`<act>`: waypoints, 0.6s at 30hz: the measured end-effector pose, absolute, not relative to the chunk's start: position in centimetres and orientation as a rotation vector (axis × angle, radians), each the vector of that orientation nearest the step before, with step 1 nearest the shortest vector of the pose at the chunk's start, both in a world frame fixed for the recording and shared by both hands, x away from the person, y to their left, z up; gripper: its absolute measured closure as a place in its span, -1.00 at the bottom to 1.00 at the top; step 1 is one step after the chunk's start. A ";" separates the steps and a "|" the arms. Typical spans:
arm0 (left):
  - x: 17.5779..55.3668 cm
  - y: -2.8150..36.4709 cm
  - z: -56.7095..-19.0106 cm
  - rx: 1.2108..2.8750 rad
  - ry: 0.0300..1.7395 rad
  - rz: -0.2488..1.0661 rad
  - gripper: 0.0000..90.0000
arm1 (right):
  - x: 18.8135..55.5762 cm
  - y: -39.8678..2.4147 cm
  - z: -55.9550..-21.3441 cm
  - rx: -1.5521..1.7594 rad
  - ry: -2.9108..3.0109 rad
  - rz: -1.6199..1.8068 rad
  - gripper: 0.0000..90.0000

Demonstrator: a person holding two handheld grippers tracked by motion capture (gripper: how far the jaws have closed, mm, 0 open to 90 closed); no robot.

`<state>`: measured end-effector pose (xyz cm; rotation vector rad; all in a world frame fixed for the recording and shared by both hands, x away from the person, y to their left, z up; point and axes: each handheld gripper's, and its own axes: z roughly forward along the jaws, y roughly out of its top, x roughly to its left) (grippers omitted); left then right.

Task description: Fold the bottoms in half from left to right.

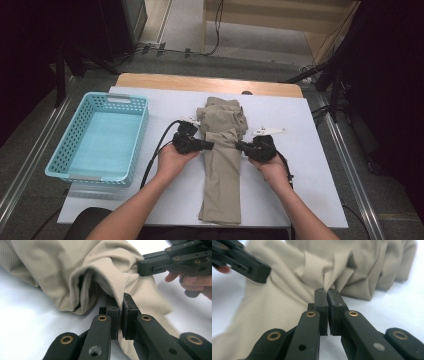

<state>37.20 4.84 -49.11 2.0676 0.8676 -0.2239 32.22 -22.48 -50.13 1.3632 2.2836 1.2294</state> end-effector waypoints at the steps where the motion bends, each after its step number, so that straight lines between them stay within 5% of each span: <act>1: 36.6 4.9 -48.9 2.070 0.848 -0.232 0.91 | 31.7 -22.6 -49.6 1.358 2.297 1.240 0.89; 18: 26.9 6.4 -47.9 2.216 0.669 -0.219 0.85 | 19.9 -22.2 -47.8 1.214 2.423 1.266 0.88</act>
